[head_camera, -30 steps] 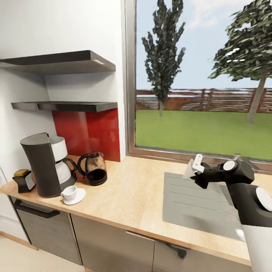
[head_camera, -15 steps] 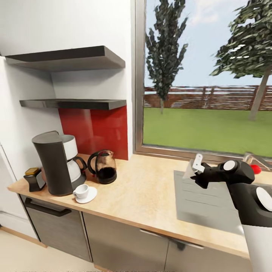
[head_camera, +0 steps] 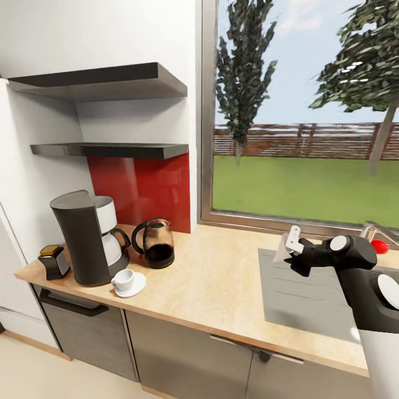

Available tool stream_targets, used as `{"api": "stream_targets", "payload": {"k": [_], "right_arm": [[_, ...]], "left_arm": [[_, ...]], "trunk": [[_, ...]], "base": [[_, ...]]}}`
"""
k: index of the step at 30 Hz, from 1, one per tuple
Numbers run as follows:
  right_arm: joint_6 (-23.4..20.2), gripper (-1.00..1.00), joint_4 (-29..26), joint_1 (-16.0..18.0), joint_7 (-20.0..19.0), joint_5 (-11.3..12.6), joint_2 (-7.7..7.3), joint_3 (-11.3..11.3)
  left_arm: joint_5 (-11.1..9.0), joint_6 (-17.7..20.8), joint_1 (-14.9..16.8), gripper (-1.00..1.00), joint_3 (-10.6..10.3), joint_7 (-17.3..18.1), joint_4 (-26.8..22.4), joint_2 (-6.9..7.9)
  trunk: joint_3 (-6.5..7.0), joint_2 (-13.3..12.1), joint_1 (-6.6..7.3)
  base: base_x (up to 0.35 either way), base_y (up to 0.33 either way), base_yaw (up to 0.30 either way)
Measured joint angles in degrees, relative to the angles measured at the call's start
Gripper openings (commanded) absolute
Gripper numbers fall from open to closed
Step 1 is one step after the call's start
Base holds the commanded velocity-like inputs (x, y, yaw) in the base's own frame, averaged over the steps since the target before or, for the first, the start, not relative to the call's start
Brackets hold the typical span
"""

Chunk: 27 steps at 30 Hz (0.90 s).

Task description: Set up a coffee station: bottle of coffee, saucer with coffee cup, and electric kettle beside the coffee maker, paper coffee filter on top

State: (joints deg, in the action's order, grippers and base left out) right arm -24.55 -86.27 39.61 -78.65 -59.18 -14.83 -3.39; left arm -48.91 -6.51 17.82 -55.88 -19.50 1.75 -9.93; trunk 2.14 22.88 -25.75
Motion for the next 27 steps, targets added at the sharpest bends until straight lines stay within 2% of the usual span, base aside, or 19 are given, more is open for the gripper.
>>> {"api": "stream_targets", "payload": {"k": [5, 8, 12, 19, 24, 27], "right_arm": [[0.99, -1.0, 0.13, -0.01, 0.15, 0.04, -0.02, -0.32], [4.53, -1.0, 0.27, 0.0, 0.03, 0.09, -0.15, -0.59], [5.12, -1.0, 1.55, -0.96, 0.2, -1.35, 1.15, 0.23], [4.71, -1.0, 3.79, -2.5, 1.39, -1.01, 3.4, -0.03], [3.89, -1.0, 4.18, -0.99, 0.93, -0.85, 5.01, -0.22], [3.39, -1.0, 4.03, -0.03, -0.04, 0.03, 5.98, -0.29]], "left_arm": [[0.0, -0.01, 0.0, 1.0, -0.01, -0.01, 0.01, 0.0], [0.0, -0.01, 0.0, 1.0, -0.01, 0.03, 0.01, 0.0], [0.0, -0.36, -0.09, 1.0, -0.06, 0.07, -0.08, 0.0], [0.0, -0.53, -0.09, 1.0, -0.08, 0.07, -0.08, 0.0], [0.0, -0.54, -0.09, 1.0, -0.08, 0.07, -0.08, 0.0], [0.0, -0.54, -0.09, 1.0, -0.08, 0.07, -0.08, 0.0]], "trunk": [[0.0, -0.01, 0.01], [0.0, -0.01, 0.01], [0.0, -0.01, -0.01], [0.0, -0.01, -0.01], [0.0, -0.01, -0.01], [0.0, -0.01, -0.01]], "base": [[0.13, 0.205, 0.0], [0.092, 0.132, 0.0], [0.0, 0.0, 0.0], [0.0, 0.0, 0.0], [0.0, 0.0, 0.0], [0.0, 0.0, 0.0]]}}
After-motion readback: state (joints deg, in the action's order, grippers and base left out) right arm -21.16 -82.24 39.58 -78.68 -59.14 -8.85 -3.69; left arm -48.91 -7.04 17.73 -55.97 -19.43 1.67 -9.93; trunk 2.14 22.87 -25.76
